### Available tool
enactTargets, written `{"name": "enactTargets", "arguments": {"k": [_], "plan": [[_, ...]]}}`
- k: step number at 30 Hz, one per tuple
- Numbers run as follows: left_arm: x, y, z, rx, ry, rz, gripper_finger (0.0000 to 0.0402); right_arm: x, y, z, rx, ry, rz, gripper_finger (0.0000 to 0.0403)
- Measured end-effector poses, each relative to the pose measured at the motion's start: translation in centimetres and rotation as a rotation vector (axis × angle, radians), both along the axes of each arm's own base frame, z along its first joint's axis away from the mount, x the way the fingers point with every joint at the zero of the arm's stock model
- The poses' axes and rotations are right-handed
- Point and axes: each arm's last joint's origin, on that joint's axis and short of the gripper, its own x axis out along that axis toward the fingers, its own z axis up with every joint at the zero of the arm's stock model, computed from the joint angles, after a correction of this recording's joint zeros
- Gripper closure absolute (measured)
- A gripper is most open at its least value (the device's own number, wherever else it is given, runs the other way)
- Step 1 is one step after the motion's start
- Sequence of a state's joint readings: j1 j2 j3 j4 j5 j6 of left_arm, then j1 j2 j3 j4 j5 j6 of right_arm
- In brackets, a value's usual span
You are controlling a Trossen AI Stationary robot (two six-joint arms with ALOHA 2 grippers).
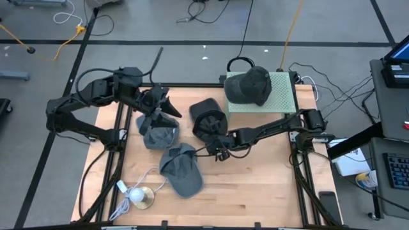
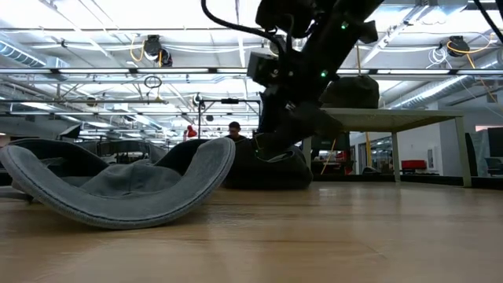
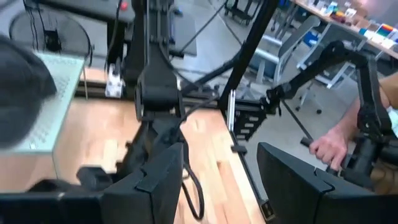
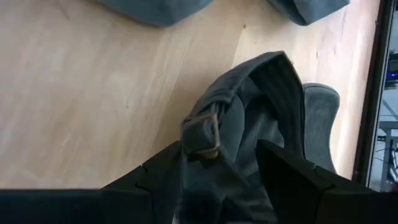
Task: Pick & Place hat
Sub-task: Stack the black cap on the black cap on the shelf
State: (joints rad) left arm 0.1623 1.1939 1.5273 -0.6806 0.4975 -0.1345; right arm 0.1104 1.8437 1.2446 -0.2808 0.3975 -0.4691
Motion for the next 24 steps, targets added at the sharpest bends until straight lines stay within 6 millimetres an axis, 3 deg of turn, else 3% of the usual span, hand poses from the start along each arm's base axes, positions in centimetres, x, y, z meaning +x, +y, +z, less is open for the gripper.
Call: {"name": "enactTargets", "arguments": {"k": [4, 11, 24], "plan": [[-0.9, -0.1, 0.2, 0.004, 0.004, -0.001, 0.0190, 0.0, 0.2, -0.1, -0.007, 0.013, 0.016, 0.0244], [-1.5, -0.2, 0.5, 0.030, -0.016, 0.001, 0.0190, -0.9, 1.4, 1.2, 0.034, -0.002, 0.005, 0.0390], [-1.4, -0.1, -0.1, 0.036, 0.040, 0.022, 0.0190, -7.1, 5.4, 5.1, 0.242, 0.078, -0.255, 0.0394]]}}
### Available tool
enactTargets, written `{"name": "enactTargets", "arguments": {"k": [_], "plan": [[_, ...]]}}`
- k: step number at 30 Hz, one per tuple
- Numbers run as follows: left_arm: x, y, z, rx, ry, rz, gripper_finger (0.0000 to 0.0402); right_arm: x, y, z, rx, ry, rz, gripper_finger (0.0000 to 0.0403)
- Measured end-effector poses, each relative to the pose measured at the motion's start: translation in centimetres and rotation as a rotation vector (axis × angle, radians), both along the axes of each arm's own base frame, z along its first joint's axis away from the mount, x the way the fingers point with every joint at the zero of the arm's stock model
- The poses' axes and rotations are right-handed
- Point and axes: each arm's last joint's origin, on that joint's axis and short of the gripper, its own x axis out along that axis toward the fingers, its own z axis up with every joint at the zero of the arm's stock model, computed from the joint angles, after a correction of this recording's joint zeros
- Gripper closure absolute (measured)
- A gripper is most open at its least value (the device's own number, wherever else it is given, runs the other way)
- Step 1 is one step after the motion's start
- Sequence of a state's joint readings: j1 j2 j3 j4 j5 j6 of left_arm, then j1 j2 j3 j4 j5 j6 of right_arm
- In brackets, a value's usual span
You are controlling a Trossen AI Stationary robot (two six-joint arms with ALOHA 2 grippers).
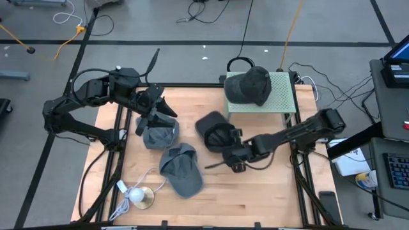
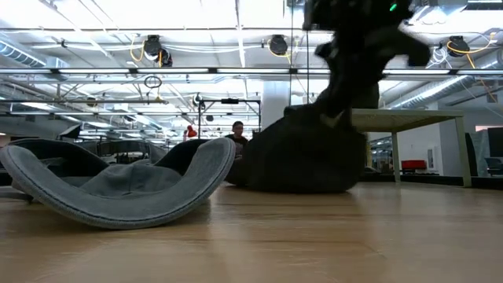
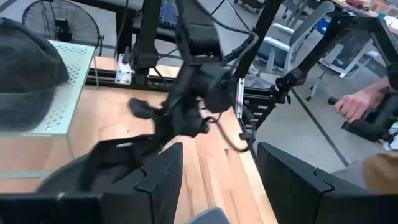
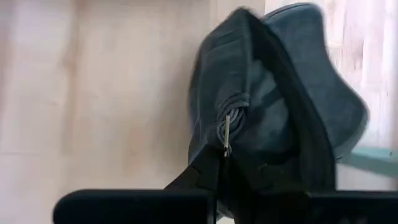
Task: Pick & Place hat
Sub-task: Stack the black cap on the black cap on the shelf
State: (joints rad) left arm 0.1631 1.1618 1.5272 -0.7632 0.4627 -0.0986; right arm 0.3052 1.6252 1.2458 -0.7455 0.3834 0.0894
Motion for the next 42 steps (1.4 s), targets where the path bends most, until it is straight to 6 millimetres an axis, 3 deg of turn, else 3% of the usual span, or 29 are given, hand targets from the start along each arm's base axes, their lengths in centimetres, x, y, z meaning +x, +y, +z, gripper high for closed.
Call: {"name": "enactTargets", "arguments": {"k": [9, 19, 22, 25, 30, 35, 42], "plan": [[0.4, 0.1, -0.1, 0.016, -0.003, -0.004, 0.0190, -3.0, 4.1, 1.5, 0.310, 0.084, 0.091, 0.0394], [1.3, 0.2, -0.7, -0.048, 0.053, 0.047, 0.0190, -3.8, 6.2, 1.7, 0.591, 0.183, 0.101, 0.0383], [1.8, 0.2, -1.0, -0.054, 0.068, 0.043, 0.0190, -3.7, 6.5, 1.8, 0.686, 0.196, 0.032, 0.0377], [2.1, 0.2, -1.2, -0.058, 0.077, 0.040, 0.0190, -3.7, 6.8, 2.0, 0.797, 0.238, 0.005, 0.0349], [2.5, 0.1, -1.4, -0.055, 0.088, 0.025, 0.0190, -3.4, 7.4, 2.4, 0.975, 0.293, -0.019, 0.0267], [2.7, 0.2, -1.6, -0.057, 0.093, 0.025, 0.0190, -3.4, 7.5, 2.6, 1.049, 0.341, -0.050, 0.0194], [2.7, 0.1, -1.5, -0.057, 0.093, 0.025, 0.0190, -2.7, 5.7, 2.6, 1.060, 0.321, -0.222, 0.0152]]}}
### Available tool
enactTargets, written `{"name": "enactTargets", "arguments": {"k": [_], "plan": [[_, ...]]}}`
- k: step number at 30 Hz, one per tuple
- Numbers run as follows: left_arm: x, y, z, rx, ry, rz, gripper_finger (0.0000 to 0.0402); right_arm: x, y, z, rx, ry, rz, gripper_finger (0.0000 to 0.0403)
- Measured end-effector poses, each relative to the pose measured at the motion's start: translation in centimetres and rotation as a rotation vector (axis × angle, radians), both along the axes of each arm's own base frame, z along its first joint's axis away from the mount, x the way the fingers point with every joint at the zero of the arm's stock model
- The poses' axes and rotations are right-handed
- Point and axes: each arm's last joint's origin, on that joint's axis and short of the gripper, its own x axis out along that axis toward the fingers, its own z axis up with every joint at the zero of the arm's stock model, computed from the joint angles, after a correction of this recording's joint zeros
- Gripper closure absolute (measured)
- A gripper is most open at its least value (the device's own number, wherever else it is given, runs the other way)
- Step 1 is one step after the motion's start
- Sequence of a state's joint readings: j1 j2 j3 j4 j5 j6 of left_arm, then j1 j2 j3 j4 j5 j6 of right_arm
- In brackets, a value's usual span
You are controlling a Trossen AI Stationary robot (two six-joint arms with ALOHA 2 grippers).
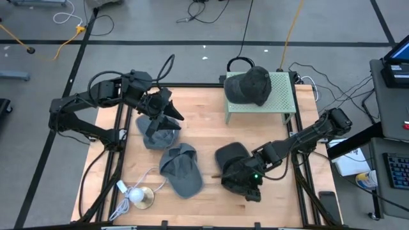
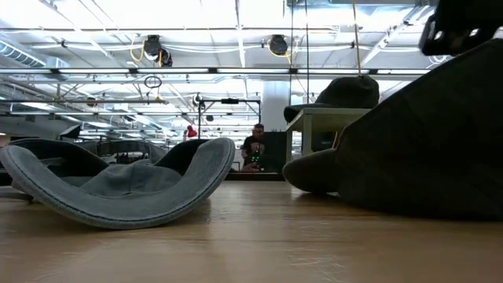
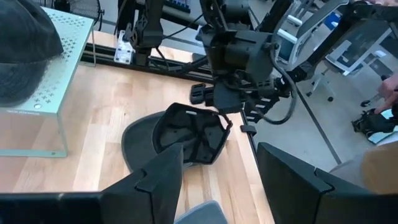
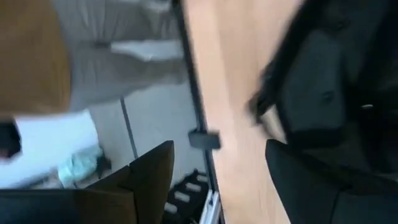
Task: Pick & Place hat
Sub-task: Stack the black cap on the black cap on the shelf
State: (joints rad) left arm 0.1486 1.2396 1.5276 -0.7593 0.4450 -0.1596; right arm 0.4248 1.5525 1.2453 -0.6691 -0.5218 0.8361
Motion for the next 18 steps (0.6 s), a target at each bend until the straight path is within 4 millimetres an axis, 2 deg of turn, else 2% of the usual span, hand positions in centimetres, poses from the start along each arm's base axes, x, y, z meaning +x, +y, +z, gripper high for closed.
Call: {"name": "enactTargets", "arguments": {"k": [6, 12, 15, 18], "plan": [[-0.1, 0.0, -0.1, -0.002, 0.011, 0.000, 0.0190, -0.6, -3.9, 1.3, -0.167, 0.044, -0.293, 0.0160], [-0.2, 0.0, -0.4, -0.003, 0.042, -0.002, 0.0190, -2.9, -7.8, 2.7, -0.473, 0.100, -0.763, 0.0170], [-0.3, 0.0, -0.4, -0.004, 0.053, -0.003, 0.0190, -3.6, -8.9, 3.3, -0.552, 0.069, -0.946, 0.0176], [-0.3, 0.0, -0.4, -0.002, 0.052, -0.003, 0.0190, -3.9, -9.6, 3.6, -0.575, 0.059, -1.034, 0.0182]]}}
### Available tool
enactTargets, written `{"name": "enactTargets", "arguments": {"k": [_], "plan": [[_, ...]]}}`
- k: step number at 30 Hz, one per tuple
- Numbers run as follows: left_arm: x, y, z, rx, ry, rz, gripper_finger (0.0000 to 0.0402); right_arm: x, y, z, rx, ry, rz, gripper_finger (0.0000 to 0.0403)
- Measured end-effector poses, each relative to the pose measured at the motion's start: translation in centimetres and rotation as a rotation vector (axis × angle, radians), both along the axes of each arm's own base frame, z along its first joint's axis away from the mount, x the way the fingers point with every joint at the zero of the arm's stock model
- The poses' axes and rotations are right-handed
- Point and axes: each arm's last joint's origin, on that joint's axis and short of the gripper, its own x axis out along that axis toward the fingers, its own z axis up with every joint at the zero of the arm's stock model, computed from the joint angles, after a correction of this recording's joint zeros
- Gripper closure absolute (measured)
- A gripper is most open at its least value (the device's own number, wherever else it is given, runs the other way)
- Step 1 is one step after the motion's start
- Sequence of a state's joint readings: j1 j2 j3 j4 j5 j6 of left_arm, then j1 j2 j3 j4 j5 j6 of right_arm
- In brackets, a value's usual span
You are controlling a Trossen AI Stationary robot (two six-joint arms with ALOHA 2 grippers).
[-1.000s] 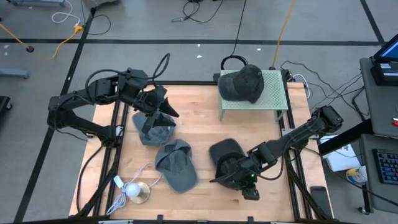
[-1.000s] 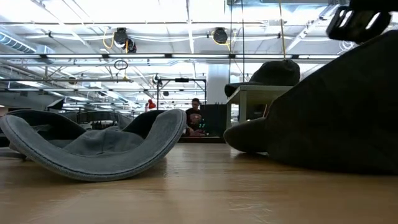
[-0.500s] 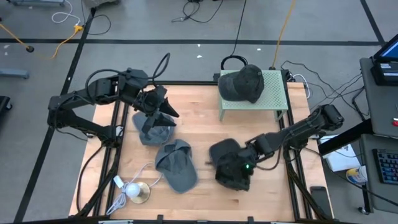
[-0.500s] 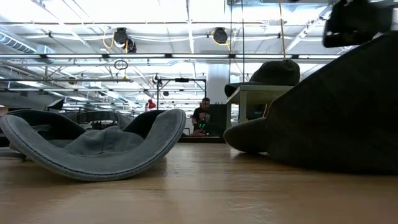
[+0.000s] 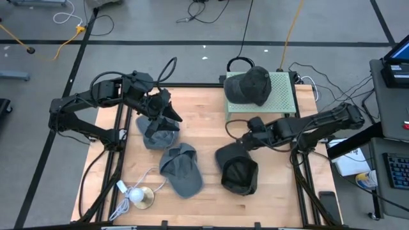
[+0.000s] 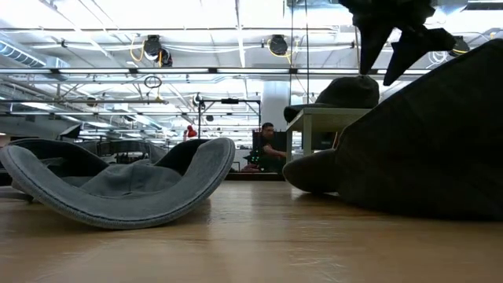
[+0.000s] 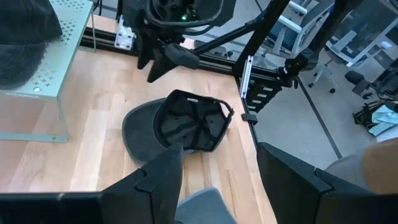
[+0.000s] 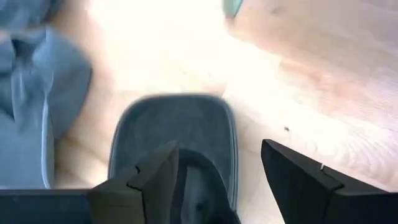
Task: Pick & Place hat
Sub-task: Stack the black cap on the black cap on the shelf
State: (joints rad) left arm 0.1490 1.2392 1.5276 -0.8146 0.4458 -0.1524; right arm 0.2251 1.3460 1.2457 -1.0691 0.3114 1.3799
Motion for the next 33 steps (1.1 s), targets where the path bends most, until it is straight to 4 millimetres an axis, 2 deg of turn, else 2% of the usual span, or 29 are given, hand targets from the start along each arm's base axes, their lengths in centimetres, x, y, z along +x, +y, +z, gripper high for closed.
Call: {"name": "enactTargets", "arguments": {"k": [4, 7, 15, 24, 28, 33], "plan": [[0.0, 0.0, 0.0, 0.000, 0.000, 0.000, 0.0190, 0.3, -0.3, -0.3, 0.001, 0.006, -0.033, 0.0188], [0.0, 0.0, 0.0, 0.000, 0.000, 0.001, 0.0190, 0.7, -0.2, -1.3, -0.026, 0.042, -0.054, 0.0188], [0.0, 0.0, 0.0, 0.002, 0.000, 0.001, 0.0190, 0.1, 0.8, -6.6, 0.013, -0.034, -0.136, 0.0194], [0.0, 0.0, 0.0, 0.019, -0.006, -0.008, 0.0190, -1.2, 2.3, -11.2, 0.110, -0.112, -0.180, 0.0212], [0.0, 0.0, 0.0, 0.019, -0.006, -0.007, 0.0190, -1.7, 2.4, -12.2, 0.118, -0.103, -0.188, 0.0220], [0.0, 0.0, 0.0, 0.024, -0.008, -0.010, 0.0190, -1.7, 2.4, -12.3, 0.108, -0.102, -0.166, 0.0222]]}}
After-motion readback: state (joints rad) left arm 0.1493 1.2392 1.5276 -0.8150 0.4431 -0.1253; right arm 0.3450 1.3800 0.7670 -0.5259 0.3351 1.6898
